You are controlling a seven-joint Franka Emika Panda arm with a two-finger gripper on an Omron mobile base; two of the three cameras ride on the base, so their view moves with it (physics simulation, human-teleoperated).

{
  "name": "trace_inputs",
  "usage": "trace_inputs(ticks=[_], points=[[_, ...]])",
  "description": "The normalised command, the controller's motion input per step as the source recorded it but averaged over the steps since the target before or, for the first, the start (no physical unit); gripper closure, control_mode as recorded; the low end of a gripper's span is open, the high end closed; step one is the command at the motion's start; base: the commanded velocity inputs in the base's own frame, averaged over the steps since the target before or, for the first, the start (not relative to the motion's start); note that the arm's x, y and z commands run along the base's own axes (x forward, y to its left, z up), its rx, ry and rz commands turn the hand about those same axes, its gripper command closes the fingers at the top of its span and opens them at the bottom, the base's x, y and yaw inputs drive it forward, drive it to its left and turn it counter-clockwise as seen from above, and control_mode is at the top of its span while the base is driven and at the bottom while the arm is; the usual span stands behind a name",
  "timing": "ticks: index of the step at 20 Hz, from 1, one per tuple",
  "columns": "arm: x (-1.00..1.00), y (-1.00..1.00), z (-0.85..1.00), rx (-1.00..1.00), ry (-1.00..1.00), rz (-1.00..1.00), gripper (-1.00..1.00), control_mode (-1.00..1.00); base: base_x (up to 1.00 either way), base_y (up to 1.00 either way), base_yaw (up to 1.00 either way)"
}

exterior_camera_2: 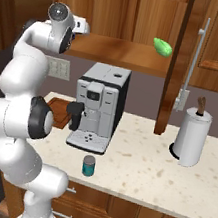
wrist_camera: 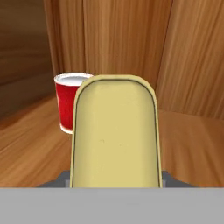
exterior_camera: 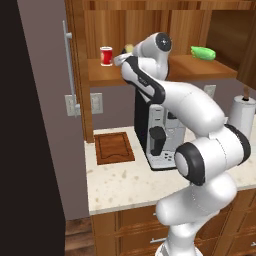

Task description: Pick the cans from the counter and place them in their designated side in the cabinet.

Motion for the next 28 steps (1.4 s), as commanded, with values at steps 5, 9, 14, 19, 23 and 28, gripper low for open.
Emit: trace_inputs(ticks=[5, 9, 14, 19, 23, 28], points=[[0.36, 0.05, -0.07, 0.0, 0.03, 0.0, 1.0, -1.0, 0.0, 0.0, 0.0], [0.37, 0.05, -0.06, 0.0, 0.02, 0.0, 1.0, -1.0, 0.0, 0.0, 0.0], [0.33, 0.04, -0.1, 0.0, 0.03, 0.0, 1.0, -1.0, 0.0, 0.0, 0.0], [0.2, 0.06, -0.11, 0.0, 0.02, 0.0, -1.0, -1.0, 0.0, 0.0, 0.0], [0.12, 0.0, -0.01, 0.0, 0.0, 0.0, -1.0, -1.0, 0.0, 0.0, 0.0], [0.05, 0.0, 0.0, 0.0, 0.0, 0.0, -1.0, -1.0, 0.0, 0.0, 0.0]])
